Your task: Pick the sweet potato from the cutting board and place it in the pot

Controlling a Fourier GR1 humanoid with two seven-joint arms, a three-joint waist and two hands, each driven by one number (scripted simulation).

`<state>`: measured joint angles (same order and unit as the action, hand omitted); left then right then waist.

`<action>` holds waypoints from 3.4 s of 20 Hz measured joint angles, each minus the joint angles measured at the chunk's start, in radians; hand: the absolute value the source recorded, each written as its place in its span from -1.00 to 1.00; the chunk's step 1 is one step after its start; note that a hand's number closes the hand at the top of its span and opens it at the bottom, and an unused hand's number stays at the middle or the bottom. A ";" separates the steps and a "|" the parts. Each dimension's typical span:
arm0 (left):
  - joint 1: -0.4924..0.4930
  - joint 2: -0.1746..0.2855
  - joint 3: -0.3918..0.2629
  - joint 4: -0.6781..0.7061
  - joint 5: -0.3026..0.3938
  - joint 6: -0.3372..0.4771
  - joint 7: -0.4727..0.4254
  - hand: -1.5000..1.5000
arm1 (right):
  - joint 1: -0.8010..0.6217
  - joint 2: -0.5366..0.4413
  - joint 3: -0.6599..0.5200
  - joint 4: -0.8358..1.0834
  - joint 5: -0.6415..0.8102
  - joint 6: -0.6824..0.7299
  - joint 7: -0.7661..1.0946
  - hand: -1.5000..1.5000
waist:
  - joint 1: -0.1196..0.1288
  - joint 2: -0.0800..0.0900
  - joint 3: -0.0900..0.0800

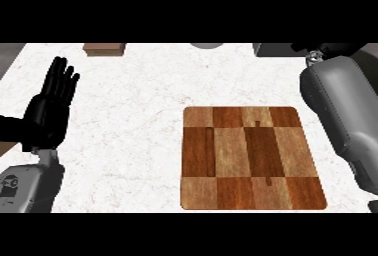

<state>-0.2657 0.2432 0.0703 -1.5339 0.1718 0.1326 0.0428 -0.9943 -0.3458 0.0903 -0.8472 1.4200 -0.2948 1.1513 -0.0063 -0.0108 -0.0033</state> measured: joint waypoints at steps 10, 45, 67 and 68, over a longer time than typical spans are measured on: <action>0.012 -0.004 0.017 0.011 -0.005 0.002 -0.015 0.00 | 0.292 -0.069 -0.105 -0.337 0.010 0.072 -0.026 1.00 | -0.025 0.000 0.002; -0.014 -0.035 0.021 -0.012 -0.030 -0.016 0.012 0.00 | 0.594 -0.046 -0.547 -0.378 -0.610 -0.288 -0.586 -1.00 | 0.005 0.005 -0.002; 0.033 -0.051 0.031 -0.057 -0.044 -0.028 0.016 0.00 | 1.113 0.096 -0.848 -0.903 -1.172 -0.349 -0.948 -1.00 | -0.006 0.008 0.003; 0.027 -0.048 0.038 -0.051 -0.041 -0.031 0.016 0.00 | 1.143 0.106 -0.870 -0.916 -1.209 -0.334 -0.978 -1.00 | -0.007 0.008 0.003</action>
<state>-0.2386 0.1951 0.1082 -1.5853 0.1313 0.1018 0.0586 0.1489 -0.2395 -0.7795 -1.7632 0.2106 -0.6290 0.1733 -0.0132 -0.0029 0.0002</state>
